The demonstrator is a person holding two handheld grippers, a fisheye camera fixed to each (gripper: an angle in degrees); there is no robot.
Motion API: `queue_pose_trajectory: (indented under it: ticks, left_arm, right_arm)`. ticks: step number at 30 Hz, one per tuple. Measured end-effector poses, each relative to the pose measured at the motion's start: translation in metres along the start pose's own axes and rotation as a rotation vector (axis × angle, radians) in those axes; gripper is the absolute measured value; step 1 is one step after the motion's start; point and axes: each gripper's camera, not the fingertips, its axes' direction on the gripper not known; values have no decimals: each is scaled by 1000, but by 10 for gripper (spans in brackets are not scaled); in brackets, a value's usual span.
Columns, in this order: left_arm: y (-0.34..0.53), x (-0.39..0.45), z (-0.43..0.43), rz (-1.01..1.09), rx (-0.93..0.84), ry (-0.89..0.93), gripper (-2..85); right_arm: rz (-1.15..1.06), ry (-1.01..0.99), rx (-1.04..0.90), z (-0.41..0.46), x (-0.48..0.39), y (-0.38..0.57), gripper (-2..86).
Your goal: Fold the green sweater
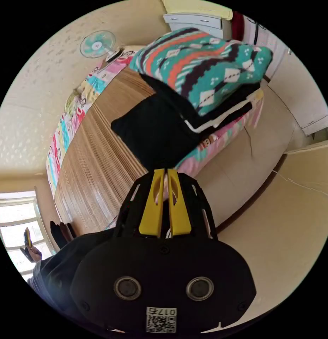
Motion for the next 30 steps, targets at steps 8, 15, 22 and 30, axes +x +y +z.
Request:
queue_pose_trajectory:
  ticks: [8,15,22,30]
  left_arm:
    - [22,18,10,49,35,-69,21]
    - [36,-69,0,-129,7,-169,30]
    - [-11,-176,-32,-296,106,-77,45]
    - [-115,-273,-11,-247,32,279,55]
  right_arm:
    - [-192,205,100,-34,35,-113,103]
    - [-202,455,-29,30,74,-155,127]
    - [-62,339,-70,73,126,-139,65]
    - [-348,-378,281,-8,112,-50,29]
